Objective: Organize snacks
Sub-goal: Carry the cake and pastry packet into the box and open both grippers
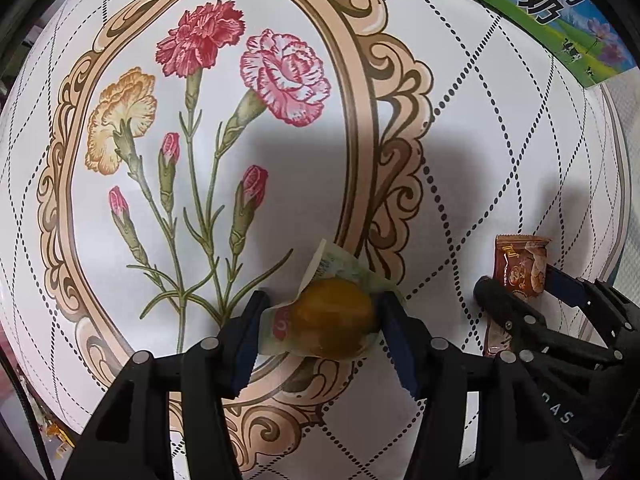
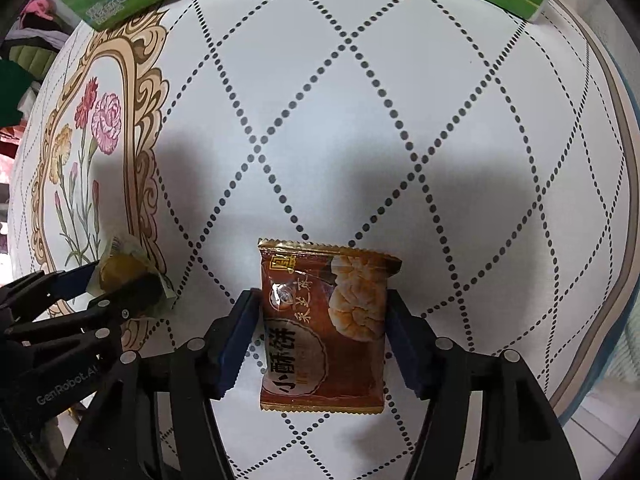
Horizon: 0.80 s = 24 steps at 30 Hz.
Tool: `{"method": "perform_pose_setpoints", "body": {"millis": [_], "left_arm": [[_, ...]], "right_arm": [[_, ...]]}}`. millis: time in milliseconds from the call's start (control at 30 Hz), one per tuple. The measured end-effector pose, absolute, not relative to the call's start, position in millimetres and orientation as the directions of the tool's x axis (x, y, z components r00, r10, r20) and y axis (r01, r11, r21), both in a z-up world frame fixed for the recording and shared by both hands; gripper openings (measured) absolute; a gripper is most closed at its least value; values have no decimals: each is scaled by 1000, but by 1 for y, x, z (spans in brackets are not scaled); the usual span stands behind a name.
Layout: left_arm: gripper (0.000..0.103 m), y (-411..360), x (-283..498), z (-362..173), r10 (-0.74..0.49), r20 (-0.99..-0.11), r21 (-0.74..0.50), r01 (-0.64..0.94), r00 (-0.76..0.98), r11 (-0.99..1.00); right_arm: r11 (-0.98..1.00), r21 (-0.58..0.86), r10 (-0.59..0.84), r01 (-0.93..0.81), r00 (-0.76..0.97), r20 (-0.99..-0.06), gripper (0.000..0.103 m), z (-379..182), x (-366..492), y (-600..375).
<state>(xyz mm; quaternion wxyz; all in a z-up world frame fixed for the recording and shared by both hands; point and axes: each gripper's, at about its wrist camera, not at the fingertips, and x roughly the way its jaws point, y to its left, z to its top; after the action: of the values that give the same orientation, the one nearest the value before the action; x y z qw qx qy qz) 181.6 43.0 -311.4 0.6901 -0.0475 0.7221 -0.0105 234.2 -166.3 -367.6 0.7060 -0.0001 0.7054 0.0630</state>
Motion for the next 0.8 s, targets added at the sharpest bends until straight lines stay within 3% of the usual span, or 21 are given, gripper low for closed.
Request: {"method": "perform_pose_setpoints", "body": {"millis": [133,200,467,800], "left_arm": [[53,45,190,-302,-89,-995,-87,-60,-38,994],[52,45,190,-295,-94,-995,-91,-63,-37,994],[51,41,189,-249,-169,-985,-166,-64,-42,984],[51,17,259,-132,-327,-935,-329,10,136,944]], "right_arm": [[992,65,66,-107,5,-998,67,-375,233,-149],[993,48,51,-104,23,-998,59,-370,230,-150],[984,172,174,-38,62,-983,58,-327,217,-162],[949,313,308,-22,261,-915,58,-208,271,-197]]}}
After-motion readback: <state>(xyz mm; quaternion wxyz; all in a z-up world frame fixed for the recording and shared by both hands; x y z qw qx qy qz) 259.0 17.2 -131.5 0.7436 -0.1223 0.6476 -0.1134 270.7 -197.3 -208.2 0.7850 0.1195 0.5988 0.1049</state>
